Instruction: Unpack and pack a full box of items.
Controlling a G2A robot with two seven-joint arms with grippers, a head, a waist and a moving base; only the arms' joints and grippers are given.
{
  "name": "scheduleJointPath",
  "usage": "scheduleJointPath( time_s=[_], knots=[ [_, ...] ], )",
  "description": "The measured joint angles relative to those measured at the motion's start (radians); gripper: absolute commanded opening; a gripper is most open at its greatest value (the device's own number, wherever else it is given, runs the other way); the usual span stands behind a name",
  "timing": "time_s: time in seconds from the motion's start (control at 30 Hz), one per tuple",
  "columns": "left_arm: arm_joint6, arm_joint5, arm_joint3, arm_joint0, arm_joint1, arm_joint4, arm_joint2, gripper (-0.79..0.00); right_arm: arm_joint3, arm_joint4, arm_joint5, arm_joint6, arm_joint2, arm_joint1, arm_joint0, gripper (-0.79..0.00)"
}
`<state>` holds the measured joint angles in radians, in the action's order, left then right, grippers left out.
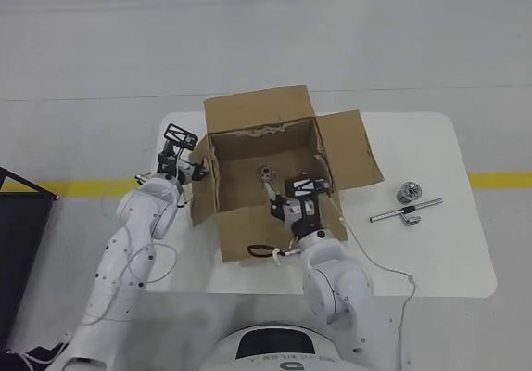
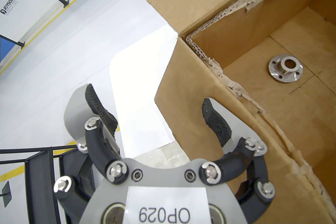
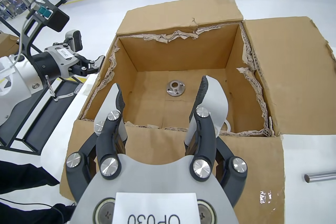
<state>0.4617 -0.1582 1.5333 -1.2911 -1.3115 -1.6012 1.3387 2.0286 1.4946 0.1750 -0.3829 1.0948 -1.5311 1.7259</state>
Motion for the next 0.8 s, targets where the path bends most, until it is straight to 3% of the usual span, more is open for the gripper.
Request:
scheduleJointPath(
  time_s=[0.23,0.4,0.57,0.7,0.8],
  knots=[
    [-0.001,0.023,-0.037,0.046,-0.011,0.014,-0.05,0.0,0.008,-0.017,0.011,-0.012,0.016,0.005,0.009,-0.231],
    [-0.01,-0.002,-0.097,0.072,-0.01,0.064,-0.029,0.0,0.013,-0.032,0.002,-0.038,0.025,0.008,-0.007,-0.212],
    [-0.044,-0.037,-0.114,0.034,0.012,0.166,0.115,0.0,-0.01,-0.037,-0.004,-0.121,0.019,0.005,-0.092,-0.225],
    [-0.06,-0.08,-0.094,-0.033,0.035,0.255,0.269,0.0,-0.109,-0.024,0.041,-0.255,-0.01,-0.009,-0.245,-0.357],
    [-0.072,-0.111,-0.069,-0.088,0.047,0.319,0.366,0.0,-0.241,-0.025,0.066,-0.36,-0.049,-0.026,-0.394,-0.394]
  ],
)
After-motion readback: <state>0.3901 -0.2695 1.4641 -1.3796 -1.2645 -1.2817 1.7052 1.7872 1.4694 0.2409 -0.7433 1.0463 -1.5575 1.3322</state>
